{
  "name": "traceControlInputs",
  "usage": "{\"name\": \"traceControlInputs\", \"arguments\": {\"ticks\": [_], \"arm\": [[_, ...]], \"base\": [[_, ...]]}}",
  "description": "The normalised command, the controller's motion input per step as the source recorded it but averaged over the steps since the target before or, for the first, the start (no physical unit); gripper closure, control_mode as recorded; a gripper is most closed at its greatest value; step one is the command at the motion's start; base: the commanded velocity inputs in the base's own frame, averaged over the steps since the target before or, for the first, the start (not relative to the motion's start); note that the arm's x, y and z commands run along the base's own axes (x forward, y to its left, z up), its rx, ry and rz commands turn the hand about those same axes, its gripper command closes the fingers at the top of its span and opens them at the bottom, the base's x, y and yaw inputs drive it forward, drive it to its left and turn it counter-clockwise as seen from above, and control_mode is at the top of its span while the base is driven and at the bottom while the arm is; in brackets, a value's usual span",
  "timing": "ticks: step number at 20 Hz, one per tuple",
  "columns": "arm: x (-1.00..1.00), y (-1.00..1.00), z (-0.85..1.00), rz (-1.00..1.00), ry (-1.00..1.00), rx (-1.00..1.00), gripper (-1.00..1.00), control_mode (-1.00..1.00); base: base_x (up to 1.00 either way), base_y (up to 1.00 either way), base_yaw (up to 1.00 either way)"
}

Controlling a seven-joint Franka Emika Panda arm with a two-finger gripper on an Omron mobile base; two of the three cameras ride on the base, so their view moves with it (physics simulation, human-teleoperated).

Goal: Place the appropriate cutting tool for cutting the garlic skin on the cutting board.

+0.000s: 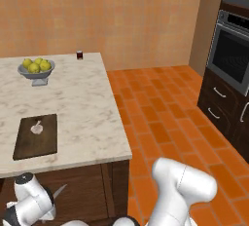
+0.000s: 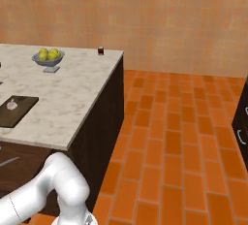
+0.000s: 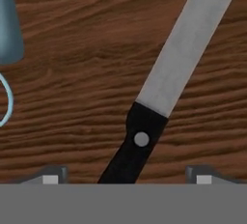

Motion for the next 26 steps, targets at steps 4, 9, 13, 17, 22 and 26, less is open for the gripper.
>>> {"name": "traceControlInputs", "arguments": {"ticks": [4, 9, 13, 17, 22, 26], "arm": [[-0.21, -0.03, -0.91, -0.11, 0.00, 0.00, 1.00, -1.00], [-0.15, -0.05, -0.92, -0.11, 0.04, 0.00, 1.00, -1.00], [-0.38, -0.38, -0.75, -0.06, 0.00, 0.00, 1.00, -1.00], [-0.74, -0.50, -0.45, -0.08, -0.02, 0.03, 1.00, -1.00], [-0.48, -0.13, 0.01, -0.20, -0.10, 0.05, 1.00, -1.00], [0.03, -0.08, 0.70, -0.27, -0.07, 0.05, 1.00, -1.00]], "base": [[0.00, 0.00, 0.00], [0.00, 0.00, 0.00], [0.00, 0.00, 0.00], [0.00, 0.00, 0.00], [0.00, 0.00, 0.00], [0.00, 0.00, 0.00]]}}
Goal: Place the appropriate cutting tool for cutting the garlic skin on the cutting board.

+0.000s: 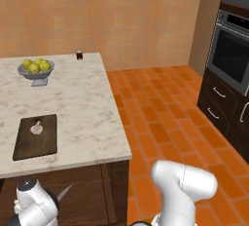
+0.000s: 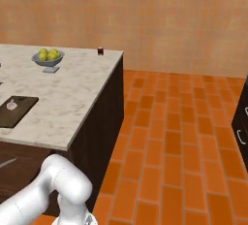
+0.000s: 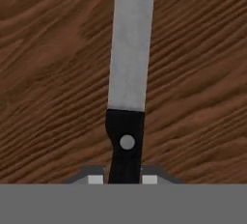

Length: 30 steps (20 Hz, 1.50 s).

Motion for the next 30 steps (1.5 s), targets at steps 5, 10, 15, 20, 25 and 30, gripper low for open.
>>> {"name": "traceControlInputs", "arguments": {"ticks": [5, 10, 15, 20, 25, 30], "arm": [[0.03, -0.11, 0.82, -0.25, -0.01, 0.06, 1.00, -1.00], [-0.38, -0.13, 0.71, -0.17, 0.00, 0.09, 1.00, -1.00], [-0.47, -0.06, 0.74, -0.12, 0.00, 0.08, 1.00, -1.00], [-0.27, 0.00, 0.86, -0.05, 0.01, 0.05, 1.00, -1.00], [-0.10, -0.10, 0.91, -0.01, 0.01, 0.01, 1.00, -1.00], [0.38, -0.34, 0.68, 0.00, 0.00, 0.00, 1.00, -1.00]], "base": [[0.00, 0.00, 0.00], [0.00, 0.00, 0.00], [0.00, 0.00, 0.00], [0.00, 0.00, 0.00], [0.00, 0.00, 0.00], [0.00, 0.00, 0.00]]}}
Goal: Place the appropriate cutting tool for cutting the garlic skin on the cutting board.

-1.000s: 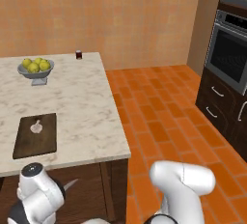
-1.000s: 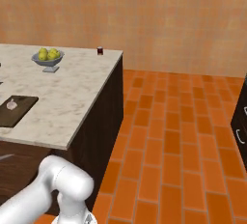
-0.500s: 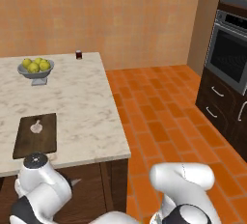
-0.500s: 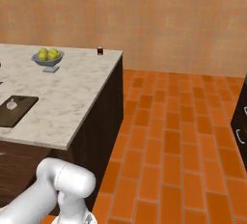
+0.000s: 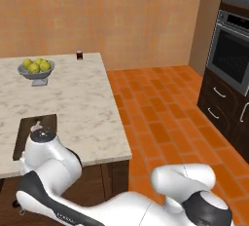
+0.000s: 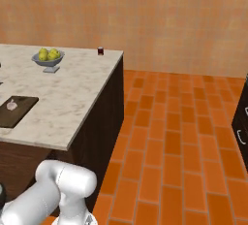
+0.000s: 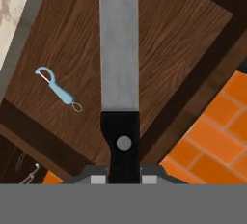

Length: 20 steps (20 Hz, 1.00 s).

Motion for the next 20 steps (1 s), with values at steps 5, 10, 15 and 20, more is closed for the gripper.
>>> {"name": "traceControlInputs", "arguments": {"ticks": [5, 10, 15, 20], "arm": [[0.98, -0.47, 0.31, 0.00, 0.00, 0.00, 1.00, -1.00], [0.93, -0.26, 0.10, 0.01, 0.00, 0.00, 1.00, -1.00], [1.00, -0.02, -0.07, 0.17, 0.00, -0.01, 1.00, -1.00], [0.88, 0.30, -0.33, 0.23, 0.00, -0.11, 1.00, -1.00]], "base": [[0.00, 0.00, 0.00], [0.00, 0.00, 0.00], [0.00, 0.00, 0.00], [0.00, 0.00, 0.00]]}}
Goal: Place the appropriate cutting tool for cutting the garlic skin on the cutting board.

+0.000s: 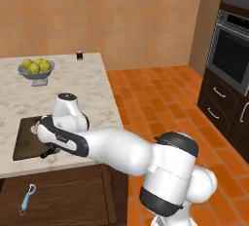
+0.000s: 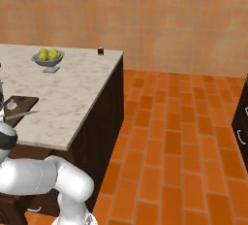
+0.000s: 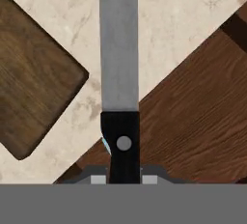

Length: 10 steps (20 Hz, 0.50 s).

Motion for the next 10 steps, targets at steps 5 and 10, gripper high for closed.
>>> {"name": "traceControlInputs", "arguments": {"ticks": [5, 10], "arm": [[0.77, 0.55, -0.14, 0.23, 0.00, -0.18, 1.00, -1.00], [0.55, 0.47, 0.00, 0.17, 0.00, -0.12, 1.00, -1.00]], "base": [[0.00, 0.00, 0.00], [0.00, 0.00, 0.00]]}}
